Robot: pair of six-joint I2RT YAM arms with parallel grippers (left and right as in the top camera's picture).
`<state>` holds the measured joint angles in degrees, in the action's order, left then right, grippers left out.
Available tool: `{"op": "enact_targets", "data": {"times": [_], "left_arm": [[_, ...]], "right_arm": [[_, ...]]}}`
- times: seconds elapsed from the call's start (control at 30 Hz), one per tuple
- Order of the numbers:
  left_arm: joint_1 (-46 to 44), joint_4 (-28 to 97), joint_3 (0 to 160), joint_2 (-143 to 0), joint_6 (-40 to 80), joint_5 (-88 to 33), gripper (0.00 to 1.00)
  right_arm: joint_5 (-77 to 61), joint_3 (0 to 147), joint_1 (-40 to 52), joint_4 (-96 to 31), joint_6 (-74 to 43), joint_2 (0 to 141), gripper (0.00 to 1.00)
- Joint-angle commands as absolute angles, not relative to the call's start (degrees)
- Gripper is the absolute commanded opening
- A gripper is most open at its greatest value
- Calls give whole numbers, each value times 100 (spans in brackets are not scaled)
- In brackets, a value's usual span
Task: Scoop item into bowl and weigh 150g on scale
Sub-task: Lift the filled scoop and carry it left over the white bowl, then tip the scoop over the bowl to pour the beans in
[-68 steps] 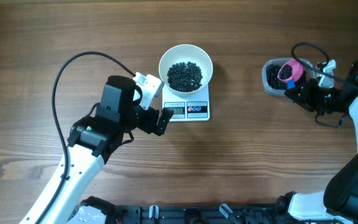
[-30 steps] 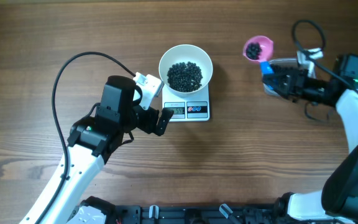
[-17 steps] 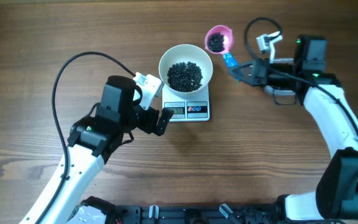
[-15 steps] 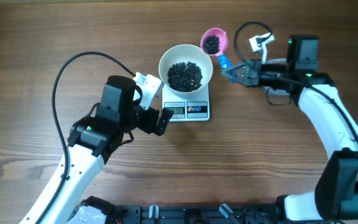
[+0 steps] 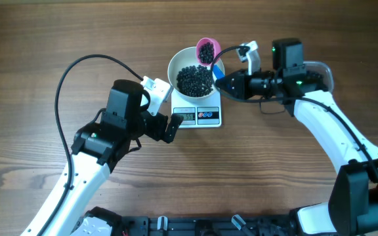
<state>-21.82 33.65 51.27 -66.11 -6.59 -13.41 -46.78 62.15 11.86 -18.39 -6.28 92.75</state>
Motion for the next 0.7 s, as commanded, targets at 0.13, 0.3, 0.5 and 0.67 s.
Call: {"op": "enact_targets", "data": {"times": [0.13,0.3,0.5,0.67], "left_arm": [[-2202,3367,5098,-6654,-725,-1391,100],[-2202,3365,5098,-6654,-725,-1391,100],[-2202,3367,5098,-6654,-725,-1391,100],[-2202,3365,5098,-6654,-725,-1391,100]], "right_arm": [[-3793,6508,1463,-2137,51,9341,5],[-3157,6709,1608,-2620,471,9310,4],[-3020,6720,1719,-2679,604,9236,4],[-2788,6724,1802,-2665,631,9185,4]]}}
